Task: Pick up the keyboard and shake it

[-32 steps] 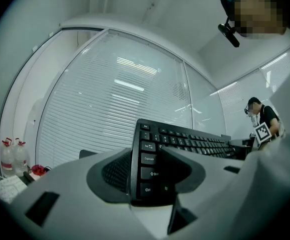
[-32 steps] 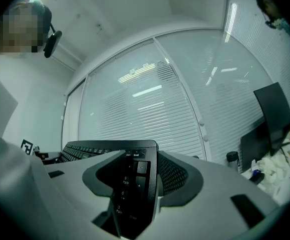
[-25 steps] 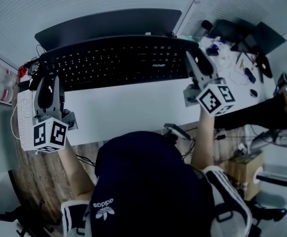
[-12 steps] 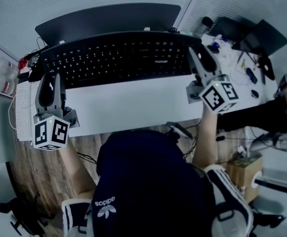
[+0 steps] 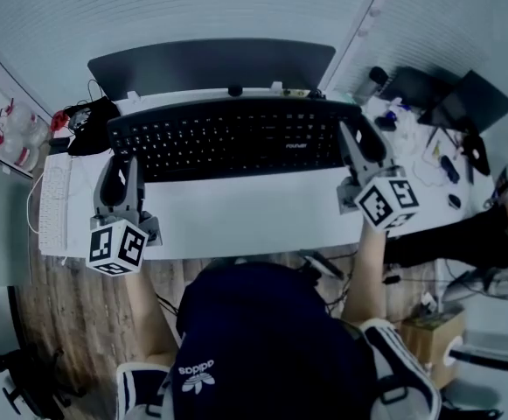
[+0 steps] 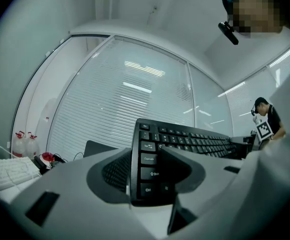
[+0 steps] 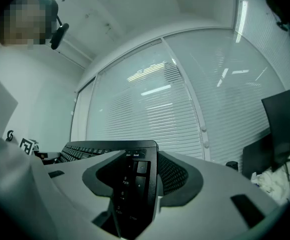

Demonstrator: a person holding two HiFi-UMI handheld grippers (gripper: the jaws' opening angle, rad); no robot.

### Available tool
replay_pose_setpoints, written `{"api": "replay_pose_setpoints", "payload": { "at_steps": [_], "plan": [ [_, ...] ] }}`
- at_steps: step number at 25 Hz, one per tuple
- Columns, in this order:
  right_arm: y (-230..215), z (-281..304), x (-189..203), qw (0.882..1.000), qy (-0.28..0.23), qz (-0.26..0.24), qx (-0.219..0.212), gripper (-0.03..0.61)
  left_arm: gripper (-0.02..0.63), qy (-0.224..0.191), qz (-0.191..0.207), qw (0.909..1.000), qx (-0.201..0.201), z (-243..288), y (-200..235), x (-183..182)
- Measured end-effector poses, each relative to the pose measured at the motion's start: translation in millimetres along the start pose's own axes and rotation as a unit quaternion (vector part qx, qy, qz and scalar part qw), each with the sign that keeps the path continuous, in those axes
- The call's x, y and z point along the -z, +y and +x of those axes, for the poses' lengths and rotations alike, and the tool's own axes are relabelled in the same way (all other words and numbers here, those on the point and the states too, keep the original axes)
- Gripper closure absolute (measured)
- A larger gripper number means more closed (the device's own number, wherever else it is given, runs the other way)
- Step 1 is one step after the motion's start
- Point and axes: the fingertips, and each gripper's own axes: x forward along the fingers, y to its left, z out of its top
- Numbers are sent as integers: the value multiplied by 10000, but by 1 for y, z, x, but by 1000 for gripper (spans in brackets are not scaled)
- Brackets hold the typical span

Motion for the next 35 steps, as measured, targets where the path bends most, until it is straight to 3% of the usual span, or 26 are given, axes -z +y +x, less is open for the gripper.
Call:
{"api": "replay_pose_setpoints", "payload": {
  "at_steps": [6, 12, 17, 20, 23, 28, 32, 35],
  "plan": [
    [9, 6, -7, 9998, -65, -62, -191, 382, 423, -30, -235, 9997, -90, -12, 8, 7],
    [50, 58, -27, 9990, -31, -295, -349, 383, 423, -29, -461, 9988, -138, -2, 60, -8],
    [57, 42, -42, 9976, -226, -528, -381, 385, 423, -24, -572, 9983, 74, -5, 58, -1],
    [66, 63, -52, 9964, -261, -719, -376, 385, 423, -80, -658, 9978, 6, 9, 72, -1],
    [78, 48, -56, 9956, -289, -810, -381, 385, 423, -37, -765, 9970, 47, 2, 72, 1],
    [68, 67, -50, 9963, -194, -789, -290, 387, 423, 20, -803, 9967, 117, 23, 79, 5],
    [71, 52, -44, 9971, -146, -644, -370, 387, 425, 11, -829, 9964, 149, 7, 76, 5],
    [61, 77, -35, 9971, -79, -666, -357, 387, 425, 55, -894, 9959, 125, 21, 82, 13]
  ]
}}
